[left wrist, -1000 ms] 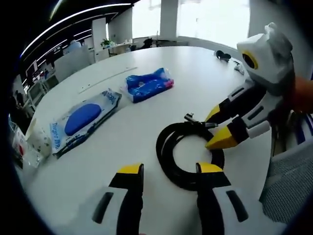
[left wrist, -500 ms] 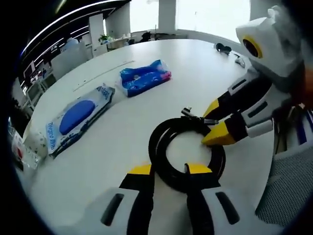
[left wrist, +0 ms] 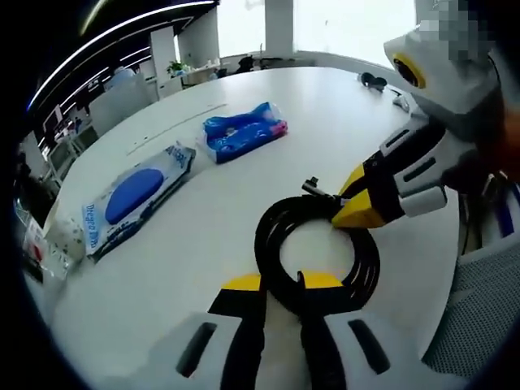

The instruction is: Arrange the tabletop items into an orderly group along one side of the table until the central work area is clear of visible clutter.

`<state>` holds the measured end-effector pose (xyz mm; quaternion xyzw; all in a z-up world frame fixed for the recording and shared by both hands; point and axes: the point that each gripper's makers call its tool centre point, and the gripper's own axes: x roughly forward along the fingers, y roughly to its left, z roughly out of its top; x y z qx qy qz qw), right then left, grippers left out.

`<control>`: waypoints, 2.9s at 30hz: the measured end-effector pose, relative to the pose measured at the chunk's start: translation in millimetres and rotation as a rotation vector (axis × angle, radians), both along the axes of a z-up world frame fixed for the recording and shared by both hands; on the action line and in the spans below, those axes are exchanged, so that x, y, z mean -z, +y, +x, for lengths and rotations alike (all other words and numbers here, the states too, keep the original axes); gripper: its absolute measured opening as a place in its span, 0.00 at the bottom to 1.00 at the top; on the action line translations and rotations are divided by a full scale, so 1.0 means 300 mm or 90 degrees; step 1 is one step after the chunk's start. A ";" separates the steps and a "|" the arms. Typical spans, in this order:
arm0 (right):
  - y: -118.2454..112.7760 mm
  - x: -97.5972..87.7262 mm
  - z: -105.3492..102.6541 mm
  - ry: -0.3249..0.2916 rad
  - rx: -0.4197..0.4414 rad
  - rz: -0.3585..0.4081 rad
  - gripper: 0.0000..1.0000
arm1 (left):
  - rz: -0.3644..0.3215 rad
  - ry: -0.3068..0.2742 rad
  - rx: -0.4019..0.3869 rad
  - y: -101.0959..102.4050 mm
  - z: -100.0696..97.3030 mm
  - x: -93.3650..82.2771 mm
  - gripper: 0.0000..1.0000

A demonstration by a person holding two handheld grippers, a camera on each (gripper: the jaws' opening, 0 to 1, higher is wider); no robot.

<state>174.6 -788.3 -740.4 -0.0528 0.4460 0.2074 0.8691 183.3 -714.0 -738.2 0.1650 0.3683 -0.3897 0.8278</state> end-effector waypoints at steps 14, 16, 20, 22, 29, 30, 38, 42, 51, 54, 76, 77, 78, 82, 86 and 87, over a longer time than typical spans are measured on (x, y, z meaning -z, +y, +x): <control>0.013 -0.050 0.009 -0.009 0.027 0.041 0.06 | -0.005 0.010 -0.010 0.024 -0.003 -0.039 0.09; 0.018 -0.058 0.012 -0.010 0.027 0.047 0.05 | -0.003 0.009 -0.009 0.031 -0.003 -0.044 0.08; 0.032 -0.077 0.017 -0.016 0.021 0.050 0.05 | -0.006 -0.001 -0.013 0.048 0.004 -0.069 0.07; 0.044 -0.084 0.021 -0.019 0.019 0.055 0.05 | -0.004 -0.006 -0.013 0.060 0.010 -0.077 0.07; 0.086 -0.106 0.030 -0.024 0.001 0.061 0.05 | -0.003 -0.017 -0.026 0.102 0.019 -0.104 0.06; 0.094 -0.111 0.034 -0.026 -0.003 0.061 0.05 | -0.003 -0.019 -0.028 0.110 0.022 -0.108 0.06; 0.152 -0.159 0.062 -0.045 -0.025 0.070 0.05 | -0.016 -0.033 -0.052 0.165 0.042 -0.148 0.05; 0.189 -0.171 0.075 -0.053 -0.037 0.073 0.05 | -0.013 -0.042 -0.061 0.204 0.050 -0.162 0.05; 0.254 -0.190 0.087 -0.067 -0.052 0.079 0.05 | -0.019 -0.051 -0.084 0.269 0.061 -0.179 0.05; 0.275 -0.193 0.093 -0.068 -0.056 0.081 0.05 | -0.018 -0.053 -0.088 0.292 0.065 -0.184 0.05; 0.317 -0.179 0.153 -0.071 -0.070 0.064 0.05 | -0.022 -0.053 -0.091 0.332 0.121 -0.172 0.05; 0.317 -0.176 0.155 -0.072 -0.070 0.063 0.05 | -0.022 -0.052 -0.090 0.331 0.125 -0.169 0.05; 0.316 -0.171 0.160 -0.071 -0.069 0.060 0.05 | -0.022 -0.052 -0.089 0.330 0.129 -0.167 0.05; 0.317 -0.162 0.170 -0.064 -0.068 0.053 0.06 | -0.018 -0.049 -0.079 0.330 0.144 -0.157 0.05; 0.324 -0.145 0.182 -0.053 -0.073 0.050 0.06 | -0.014 -0.041 -0.075 0.338 0.165 -0.139 0.04; 0.326 -0.141 0.182 -0.049 -0.076 0.048 0.06 | -0.012 -0.042 -0.072 0.340 0.168 -0.135 0.04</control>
